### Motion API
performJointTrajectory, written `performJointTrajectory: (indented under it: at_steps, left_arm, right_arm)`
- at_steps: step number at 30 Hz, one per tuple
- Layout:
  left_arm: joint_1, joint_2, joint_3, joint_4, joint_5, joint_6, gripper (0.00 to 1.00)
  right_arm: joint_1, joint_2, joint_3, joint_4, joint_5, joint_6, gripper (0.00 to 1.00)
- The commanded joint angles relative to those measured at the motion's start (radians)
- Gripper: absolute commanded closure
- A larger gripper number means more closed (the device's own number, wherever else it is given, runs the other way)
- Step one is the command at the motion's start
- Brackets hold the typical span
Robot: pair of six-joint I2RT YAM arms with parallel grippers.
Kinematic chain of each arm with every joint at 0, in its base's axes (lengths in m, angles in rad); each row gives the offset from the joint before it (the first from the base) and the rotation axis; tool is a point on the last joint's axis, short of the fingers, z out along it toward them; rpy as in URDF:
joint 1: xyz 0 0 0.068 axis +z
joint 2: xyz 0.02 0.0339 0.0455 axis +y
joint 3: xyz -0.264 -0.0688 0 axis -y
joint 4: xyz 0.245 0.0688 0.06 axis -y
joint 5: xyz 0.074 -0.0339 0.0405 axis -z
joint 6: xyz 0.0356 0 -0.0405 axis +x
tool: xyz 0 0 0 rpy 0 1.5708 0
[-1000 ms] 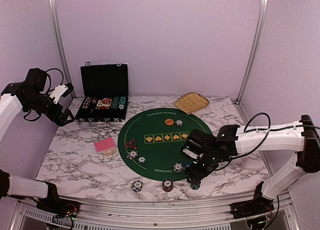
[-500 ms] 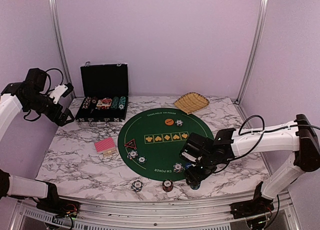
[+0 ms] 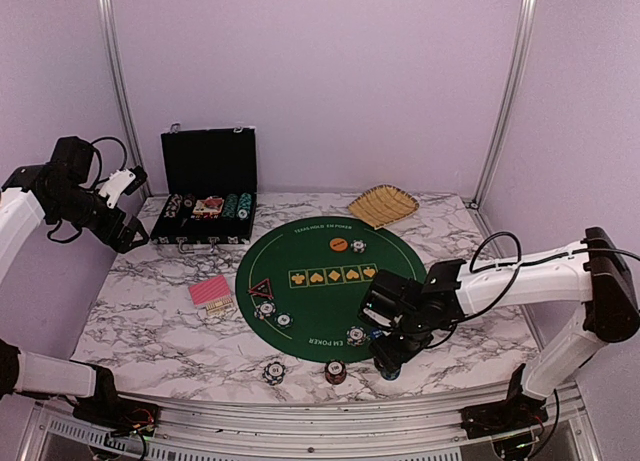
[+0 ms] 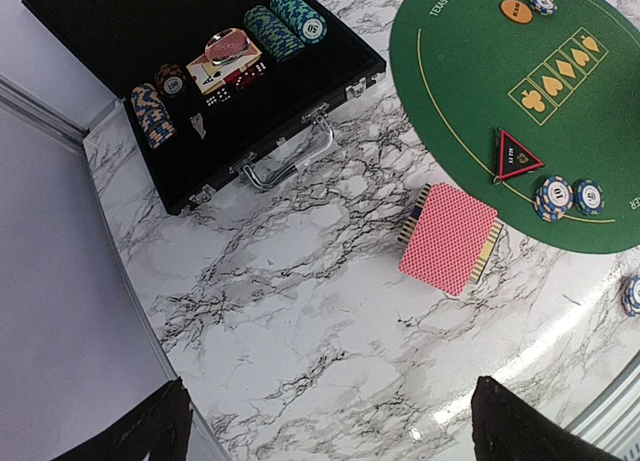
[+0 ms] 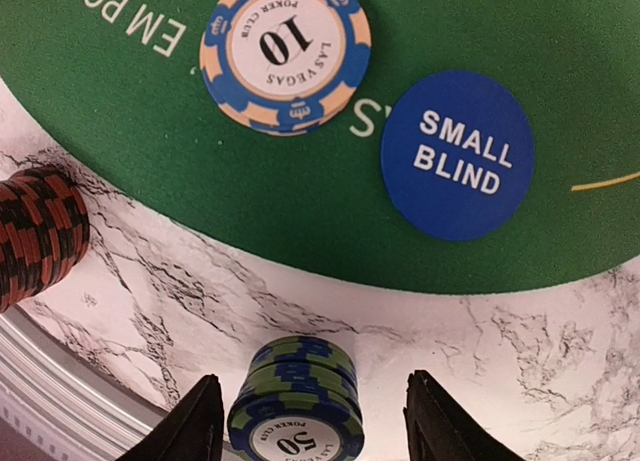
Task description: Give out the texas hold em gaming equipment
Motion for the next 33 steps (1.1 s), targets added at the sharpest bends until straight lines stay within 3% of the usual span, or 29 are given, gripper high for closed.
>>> performJointTrajectory:
  at_steps: [1,7,13,20,33]
  left_arm:
    - [-0.002,-0.011,0.012,-0.032,0.011,-0.002,0.01]
    - [-0.001,-0.012,0.013,-0.032,0.011,-0.002,0.01]
    - [-0.002,-0.012,0.012,-0.032,0.006,0.002,0.01]
    - [-0.002,-0.009,0.012,-0.032,0.013,0.000,0.01]
    - [-0.002,-0.007,0.012,-0.031,0.018,0.002,0.01]
  right_arm:
    - [0.006,0.013,-0.002,0.015,0.019,-0.004,0.40]
    - [0.008,0.025,-0.006,0.021,0.015,-0.009,0.43]
    - [0.008,0.017,0.002,0.013,0.014,-0.007,0.56]
    - [0.014,-0.006,0.051,-0.032,0.019,-0.006,0.64]
    - [0.011,0.003,0.226,-0.140,0.078,-0.023,0.66]
